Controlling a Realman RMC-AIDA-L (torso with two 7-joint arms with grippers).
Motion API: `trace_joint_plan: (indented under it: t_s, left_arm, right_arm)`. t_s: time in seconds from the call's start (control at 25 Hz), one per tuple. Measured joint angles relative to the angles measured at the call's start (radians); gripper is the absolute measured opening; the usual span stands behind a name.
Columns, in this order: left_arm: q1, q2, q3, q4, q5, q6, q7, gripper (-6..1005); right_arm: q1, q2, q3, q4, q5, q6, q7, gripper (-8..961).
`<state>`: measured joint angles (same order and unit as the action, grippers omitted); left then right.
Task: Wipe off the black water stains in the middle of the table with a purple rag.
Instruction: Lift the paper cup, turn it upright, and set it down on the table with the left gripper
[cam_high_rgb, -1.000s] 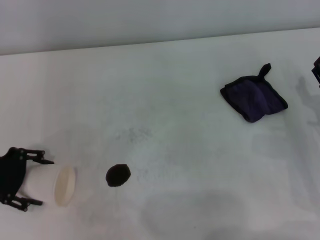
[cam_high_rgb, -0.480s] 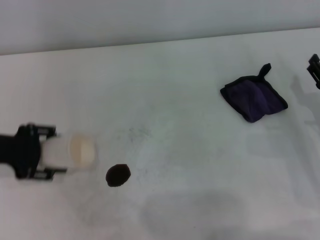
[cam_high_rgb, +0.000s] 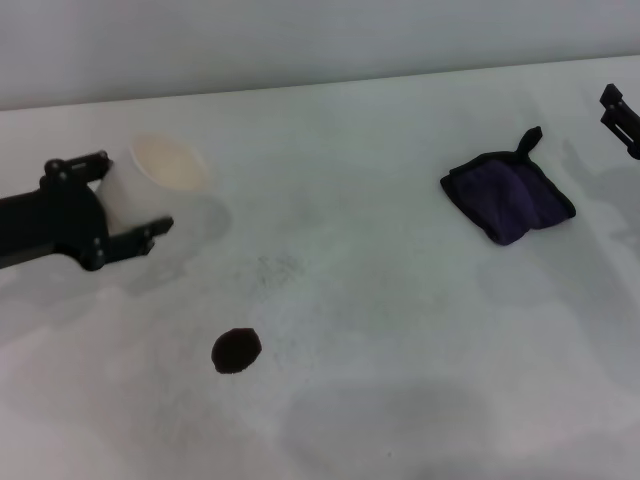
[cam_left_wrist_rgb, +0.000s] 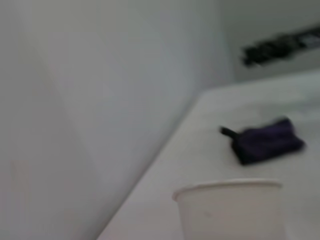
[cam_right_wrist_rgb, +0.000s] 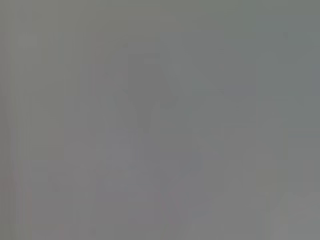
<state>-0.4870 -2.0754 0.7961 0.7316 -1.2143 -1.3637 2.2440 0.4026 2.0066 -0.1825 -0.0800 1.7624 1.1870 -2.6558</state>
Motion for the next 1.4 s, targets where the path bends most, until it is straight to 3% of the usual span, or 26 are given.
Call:
trace_joint_plan:
  t_s: [0.28, 0.52, 0.84, 1.4]
  left_arm:
    - [0.000, -0.001, 0.002, -0.186, -0.158, 0.096, 0.045, 705]
    - [0.006, -0.002, 0.001, -0.346, -0.285, 0.141, 0.194, 705]
    - [0.034, -0.002, -0.002, -0.494, -0.382, 0.189, 0.362, 705]
    - [0.111, -0.006, -0.003, -0.517, -0.415, 0.221, 0.378, 703]
  right_arm:
    - [-0.028, -0.002, -0.032, -0.083, -0.058, -0.003, -0.001, 873]
    - [-0.065, -0.004, -0.099, -0.147, -0.059, -0.006, -0.003, 872]
    - [-0.101, -0.005, -0.115, -0.187, -0.061, 0.002, 0.006, 871]
    - [-0.112, -0.005, -0.126, -0.181, -0.061, 0.015, 0.009, 873]
